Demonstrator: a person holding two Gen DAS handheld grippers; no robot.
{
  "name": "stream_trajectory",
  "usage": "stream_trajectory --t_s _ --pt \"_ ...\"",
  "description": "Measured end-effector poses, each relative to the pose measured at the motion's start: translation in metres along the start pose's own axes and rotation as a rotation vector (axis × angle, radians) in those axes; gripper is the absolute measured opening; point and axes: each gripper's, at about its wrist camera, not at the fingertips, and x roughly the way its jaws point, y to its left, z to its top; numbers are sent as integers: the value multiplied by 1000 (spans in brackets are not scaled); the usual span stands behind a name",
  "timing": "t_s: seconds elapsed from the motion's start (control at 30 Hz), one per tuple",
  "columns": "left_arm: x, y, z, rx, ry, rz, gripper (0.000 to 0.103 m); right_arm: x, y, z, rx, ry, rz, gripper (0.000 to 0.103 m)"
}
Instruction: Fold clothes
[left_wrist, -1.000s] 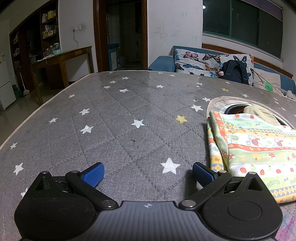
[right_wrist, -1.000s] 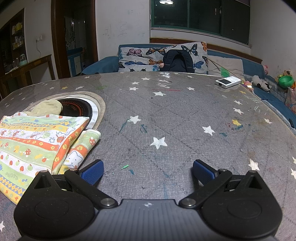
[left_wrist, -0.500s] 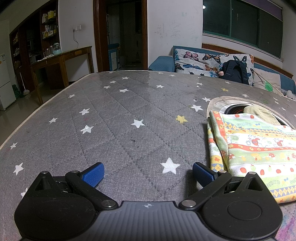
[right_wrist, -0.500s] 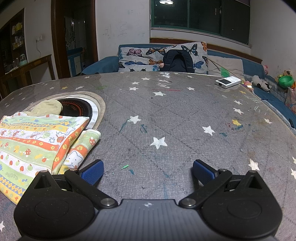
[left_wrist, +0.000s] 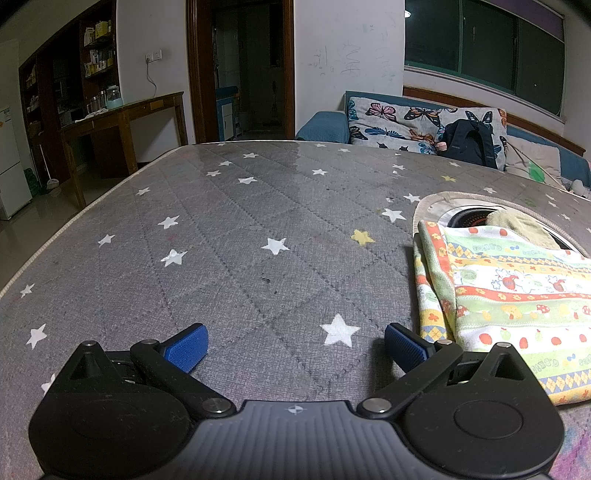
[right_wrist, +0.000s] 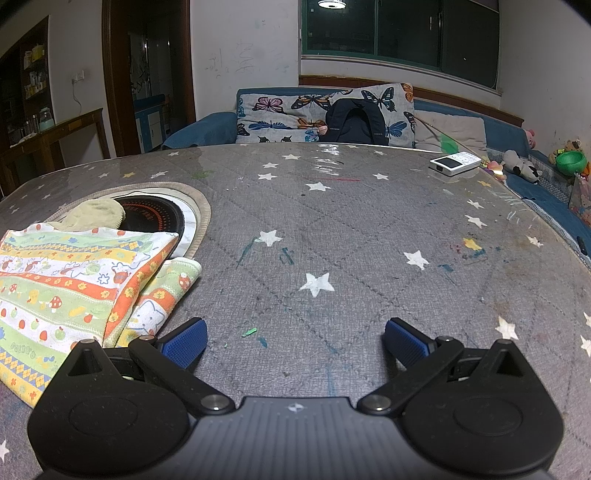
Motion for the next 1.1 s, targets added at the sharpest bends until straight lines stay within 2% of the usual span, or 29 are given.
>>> stream_trajectory --t_s 1.1 --pt "-1 6 -1 0 0 0 103 0 0 0 0 0 0 103"
